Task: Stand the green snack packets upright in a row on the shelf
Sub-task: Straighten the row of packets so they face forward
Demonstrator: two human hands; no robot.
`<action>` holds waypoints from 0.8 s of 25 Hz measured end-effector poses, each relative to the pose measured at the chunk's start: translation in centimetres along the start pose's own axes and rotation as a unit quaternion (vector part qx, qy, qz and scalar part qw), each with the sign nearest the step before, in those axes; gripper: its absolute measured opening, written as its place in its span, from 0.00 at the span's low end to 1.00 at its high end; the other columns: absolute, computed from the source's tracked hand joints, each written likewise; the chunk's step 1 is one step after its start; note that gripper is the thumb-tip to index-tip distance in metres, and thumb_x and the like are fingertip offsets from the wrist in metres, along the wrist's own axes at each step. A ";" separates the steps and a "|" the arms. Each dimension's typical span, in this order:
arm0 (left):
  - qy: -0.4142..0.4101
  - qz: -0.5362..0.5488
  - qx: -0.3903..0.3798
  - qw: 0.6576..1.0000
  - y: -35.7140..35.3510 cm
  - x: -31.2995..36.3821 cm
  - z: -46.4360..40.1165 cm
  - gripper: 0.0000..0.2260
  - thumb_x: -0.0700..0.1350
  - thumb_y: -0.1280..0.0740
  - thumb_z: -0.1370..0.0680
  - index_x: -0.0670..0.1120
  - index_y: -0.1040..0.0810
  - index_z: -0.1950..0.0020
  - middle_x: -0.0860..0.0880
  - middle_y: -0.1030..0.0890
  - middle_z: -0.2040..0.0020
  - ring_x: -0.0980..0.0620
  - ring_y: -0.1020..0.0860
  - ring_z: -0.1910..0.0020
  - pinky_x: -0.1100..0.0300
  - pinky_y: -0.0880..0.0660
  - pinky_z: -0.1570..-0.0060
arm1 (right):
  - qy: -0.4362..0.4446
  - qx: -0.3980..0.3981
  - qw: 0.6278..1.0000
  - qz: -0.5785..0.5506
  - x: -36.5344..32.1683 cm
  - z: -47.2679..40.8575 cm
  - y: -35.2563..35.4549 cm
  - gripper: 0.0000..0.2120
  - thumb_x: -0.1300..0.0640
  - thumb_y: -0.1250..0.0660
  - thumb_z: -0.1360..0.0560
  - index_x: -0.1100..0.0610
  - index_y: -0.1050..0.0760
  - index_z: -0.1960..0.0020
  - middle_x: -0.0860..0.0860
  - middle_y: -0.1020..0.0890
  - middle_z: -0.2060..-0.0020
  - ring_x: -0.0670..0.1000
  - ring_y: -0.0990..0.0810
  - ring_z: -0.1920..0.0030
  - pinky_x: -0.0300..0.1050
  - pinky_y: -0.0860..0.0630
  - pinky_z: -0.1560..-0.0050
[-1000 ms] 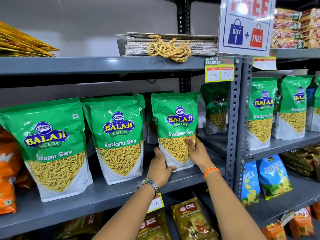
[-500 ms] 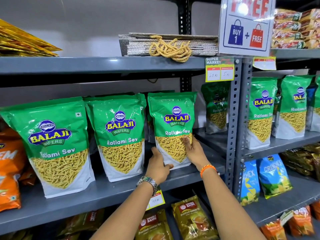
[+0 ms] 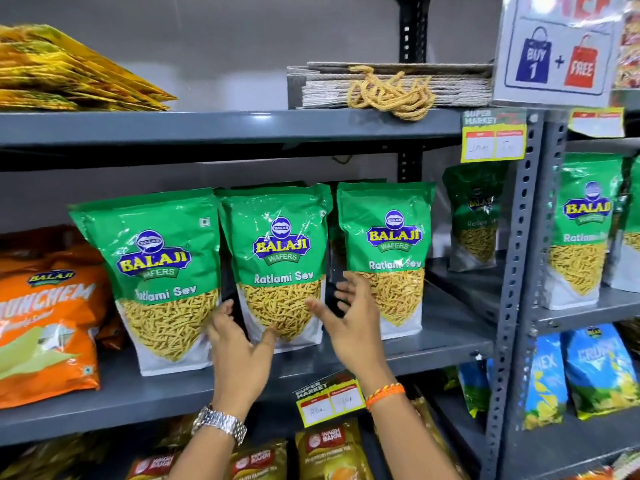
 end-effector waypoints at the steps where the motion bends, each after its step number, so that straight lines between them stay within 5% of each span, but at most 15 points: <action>1: 0.006 -0.017 -0.034 0.999 -0.5 -0.3 -0.3 0.37 0.46 0.26 0.26 0.40 0.41 0.24 0.40 0.34 0.26 0.42 0.34 0.26 0.43 0.34 0.28 | -0.017 -0.050 0.998 0.024 0.4 -0.3 -1.8 0.44 0.34 0.24 0.36 0.53 0.35 0.28 0.51 0.24 0.33 0.51 0.24 0.33 0.52 0.25 0.33; 4: -0.004 -0.046 -0.089 0.995 -1.2 -0.8 -1.1 0.42 0.49 0.27 0.25 0.41 0.49 0.20 0.41 0.34 0.23 0.45 0.31 0.27 0.47 0.32 0.30 | -0.027 -0.112 0.991 0.063 1.1 -1.1 -4.3 0.53 0.38 0.21 0.36 0.58 0.43 0.22 0.53 0.27 0.27 0.53 0.27 0.28 0.52 0.29 0.29; 7: -0.018 -0.045 -0.103 0.994 -1.2 -1.0 -1.6 0.41 0.46 0.27 0.26 0.46 0.47 0.20 0.46 0.23 0.34 0.53 0.21 0.46 0.56 0.27 0.45 | -0.046 -0.151 0.986 0.059 1.8 -1.2 -5.1 0.48 0.46 0.20 0.32 0.53 0.47 0.24 0.54 0.22 0.31 0.53 0.21 0.32 0.54 0.25 0.32; 11: -0.022 -0.014 -0.106 0.994 -1.1 -2.1 -1.7 0.41 0.47 0.24 0.28 0.51 0.43 0.22 0.46 0.21 0.37 0.44 0.20 0.40 0.44 0.21 0.42 | -0.032 -0.140 0.989 0.037 2.0 -0.9 -4.4 0.47 0.51 0.20 0.30 0.53 0.48 0.23 0.49 0.21 0.35 0.51 0.21 0.34 0.53 0.25 0.32; 20: -0.037 0.003 -0.098 0.995 -1.2 -2.6 -2.0 0.39 0.48 0.23 0.29 0.52 0.40 0.24 0.48 0.21 0.37 0.45 0.20 0.40 0.44 0.20 0.43 | -0.038 -0.154 0.986 0.046 1.8 -0.8 -4.3 0.46 0.52 0.22 0.29 0.52 0.48 0.22 0.40 0.23 0.41 0.47 0.22 0.37 0.46 0.26 0.33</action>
Point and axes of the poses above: each hand's wrist, its own z-axis away from the middle knuckle, its own y-axis out of the back of the hand, x = y × z, the point moved 8 cm from there along -z, towards the middle knuckle
